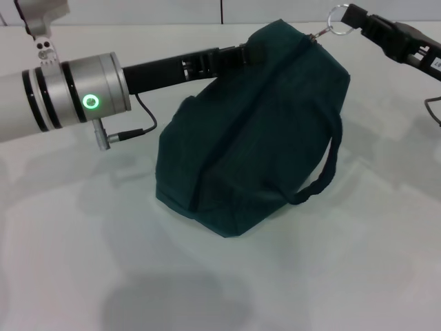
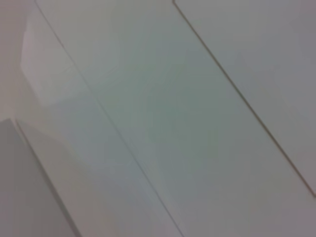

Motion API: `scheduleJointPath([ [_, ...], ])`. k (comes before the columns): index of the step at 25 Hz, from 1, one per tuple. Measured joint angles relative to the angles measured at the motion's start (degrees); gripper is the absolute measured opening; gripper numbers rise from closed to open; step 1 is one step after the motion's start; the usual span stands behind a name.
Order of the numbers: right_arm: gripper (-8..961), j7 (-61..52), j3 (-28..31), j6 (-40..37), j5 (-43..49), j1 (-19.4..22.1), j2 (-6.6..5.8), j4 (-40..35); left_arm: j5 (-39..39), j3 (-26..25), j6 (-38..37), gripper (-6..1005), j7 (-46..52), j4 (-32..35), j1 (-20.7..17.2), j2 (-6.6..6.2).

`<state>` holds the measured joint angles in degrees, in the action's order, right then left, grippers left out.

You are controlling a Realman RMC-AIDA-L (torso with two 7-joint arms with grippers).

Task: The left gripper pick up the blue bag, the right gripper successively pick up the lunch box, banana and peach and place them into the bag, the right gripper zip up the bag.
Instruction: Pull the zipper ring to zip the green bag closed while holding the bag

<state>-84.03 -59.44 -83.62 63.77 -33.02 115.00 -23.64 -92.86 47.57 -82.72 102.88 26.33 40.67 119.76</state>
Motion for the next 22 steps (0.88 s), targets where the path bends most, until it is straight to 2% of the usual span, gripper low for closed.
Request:
scheduleJointPath([
  [10, 7, -0.09, 0.04, 0.83, -0.86, 0.32, -0.56, 0.04, 2.22, 0.65, -3.18, 125, -3.15, -1.94, -0.14, 0.15],
  [22, 6, -0.47, 0.04, 0.43, -0.98, 0.36, -0.32, 0.33, 3.07, 2.12, -3.61, 123, -3.62, -2.07, -0.09, 0.11],
])
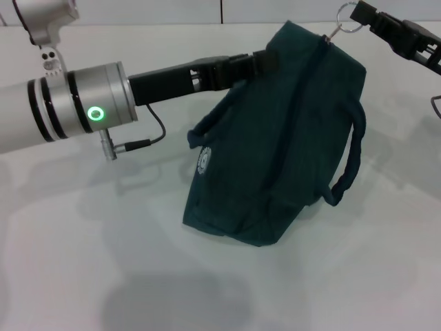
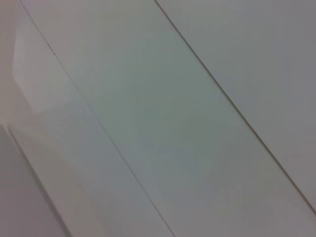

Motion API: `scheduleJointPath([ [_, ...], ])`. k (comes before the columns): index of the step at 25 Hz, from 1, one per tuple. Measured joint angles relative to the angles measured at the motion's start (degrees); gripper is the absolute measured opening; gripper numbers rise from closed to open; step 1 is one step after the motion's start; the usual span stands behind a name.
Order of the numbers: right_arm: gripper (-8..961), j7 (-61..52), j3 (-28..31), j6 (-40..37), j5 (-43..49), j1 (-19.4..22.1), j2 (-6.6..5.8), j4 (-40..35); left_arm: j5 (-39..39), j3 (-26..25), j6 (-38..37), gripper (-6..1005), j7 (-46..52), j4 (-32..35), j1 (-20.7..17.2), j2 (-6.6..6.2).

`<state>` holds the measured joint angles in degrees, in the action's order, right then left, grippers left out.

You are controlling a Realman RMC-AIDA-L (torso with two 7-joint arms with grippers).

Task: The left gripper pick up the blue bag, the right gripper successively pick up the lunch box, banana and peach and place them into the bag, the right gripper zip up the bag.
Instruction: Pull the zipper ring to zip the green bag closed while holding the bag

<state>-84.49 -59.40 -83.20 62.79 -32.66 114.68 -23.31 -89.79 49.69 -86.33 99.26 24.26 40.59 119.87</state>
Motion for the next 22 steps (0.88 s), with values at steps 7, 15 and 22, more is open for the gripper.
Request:
scheduleJointPath([
  [7, 6, -0.97, -0.01, -1.00, -0.03, 0.02, -0.21, 0.14, 0.63, 1.94, -0.91, 116, -1.46, -0.08, -0.42, 0.07],
  [15, 6, -1.53, 1.40, -1.12, -0.02, 0.64, -0.57, 0.20, 2.10, 2.81, -3.93, 116, -3.54, -0.09, -0.92, 0.10],
  [22, 6, -1.86, 1.40, -0.74, 0.15, 1.35, -0.34, 0.24, 2.39, 3.64, -5.95, 115, -5.69, -0.09, -0.99, 0.18],
])
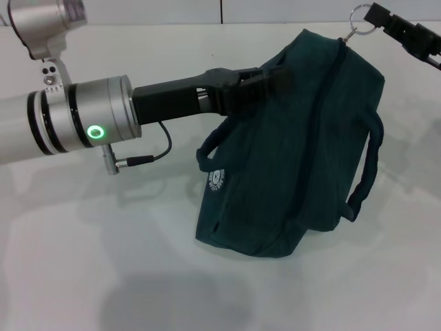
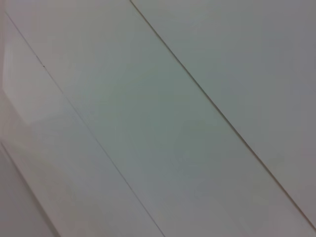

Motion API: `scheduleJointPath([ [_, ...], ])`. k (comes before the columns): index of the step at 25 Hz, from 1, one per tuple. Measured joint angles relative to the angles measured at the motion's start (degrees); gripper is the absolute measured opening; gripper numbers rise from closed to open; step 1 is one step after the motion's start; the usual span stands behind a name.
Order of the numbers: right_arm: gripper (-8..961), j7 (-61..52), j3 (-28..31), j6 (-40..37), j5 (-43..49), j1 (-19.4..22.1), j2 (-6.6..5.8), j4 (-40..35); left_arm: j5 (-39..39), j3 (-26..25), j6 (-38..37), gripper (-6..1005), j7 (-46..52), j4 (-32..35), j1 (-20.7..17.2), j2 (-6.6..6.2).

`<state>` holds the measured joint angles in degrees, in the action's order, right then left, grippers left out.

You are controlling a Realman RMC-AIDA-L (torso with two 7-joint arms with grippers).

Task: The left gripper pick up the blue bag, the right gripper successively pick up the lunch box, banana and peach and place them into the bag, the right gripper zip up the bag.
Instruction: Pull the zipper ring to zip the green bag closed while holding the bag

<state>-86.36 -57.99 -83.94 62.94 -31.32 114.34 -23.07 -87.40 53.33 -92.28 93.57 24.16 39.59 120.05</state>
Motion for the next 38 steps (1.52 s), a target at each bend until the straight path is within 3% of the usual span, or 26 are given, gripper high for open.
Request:
scheduleJointPath([
  [13, 6, -1.35, -0.28, -1.43, -0.02, -0.19, 0.07, -0.42, 0.76, 1.74, -0.18, 115, -0.44, 0.00, -0.19, 0.09],
  [21, 6, -1.44, -0.45, -0.02, 0.24, 0.09, -0.03, 0.00, 5.83, 7.68, -1.19, 114, -3.21, 0.01, -0.72, 0.04],
  [38, 7, -1.42, -0.79, 2.56, 2.42, -0.50, 0.40, 0.79, 7.88, 7.66, -4.48, 114, -5.08, 0.01, -2.34, -0.19],
])
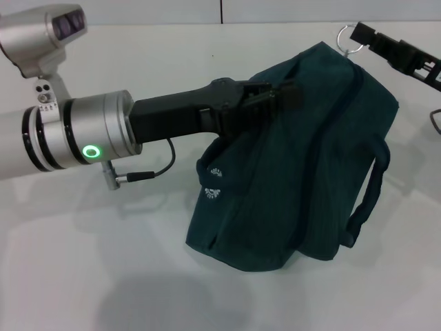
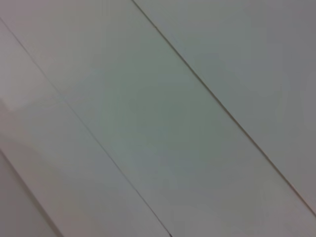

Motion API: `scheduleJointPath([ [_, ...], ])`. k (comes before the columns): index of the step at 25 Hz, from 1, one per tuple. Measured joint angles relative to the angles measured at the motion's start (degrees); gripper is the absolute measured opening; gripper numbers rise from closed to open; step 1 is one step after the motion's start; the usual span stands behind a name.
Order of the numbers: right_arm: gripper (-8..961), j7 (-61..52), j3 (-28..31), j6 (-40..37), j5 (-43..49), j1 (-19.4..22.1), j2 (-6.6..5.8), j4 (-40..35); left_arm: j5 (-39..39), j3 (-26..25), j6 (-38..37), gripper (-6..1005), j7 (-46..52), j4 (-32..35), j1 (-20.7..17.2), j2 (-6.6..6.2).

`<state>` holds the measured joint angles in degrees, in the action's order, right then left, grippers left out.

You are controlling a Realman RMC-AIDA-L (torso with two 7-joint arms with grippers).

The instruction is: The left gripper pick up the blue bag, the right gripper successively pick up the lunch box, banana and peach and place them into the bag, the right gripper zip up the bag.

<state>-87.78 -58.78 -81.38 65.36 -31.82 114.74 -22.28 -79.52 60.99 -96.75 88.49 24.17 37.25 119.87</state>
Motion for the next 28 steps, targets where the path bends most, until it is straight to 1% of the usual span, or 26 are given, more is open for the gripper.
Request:
scheduleJointPath([
  [9, 6, 0.25, -0.60, 1.73, 0.28, -0.37, 0.24, 0.05, 0.94, 0.04, -0.99, 113, -0.61, 0.04, -0.28, -0.08],
  [22, 7, 0.61, -0.72, 1.58, 0.38, -0.58, 0.57, 0.05, 2.00, -0.95, -0.33, 113, -0.60, 0.00, -0.94, 0.00],
  [28, 167, 0.26, -0.72, 2.02, 0.38, -0.04, 0.40, 0.08, 2.52, -0.95, 1.98, 114, -0.60, -0.34, -1.20, 0.08],
])
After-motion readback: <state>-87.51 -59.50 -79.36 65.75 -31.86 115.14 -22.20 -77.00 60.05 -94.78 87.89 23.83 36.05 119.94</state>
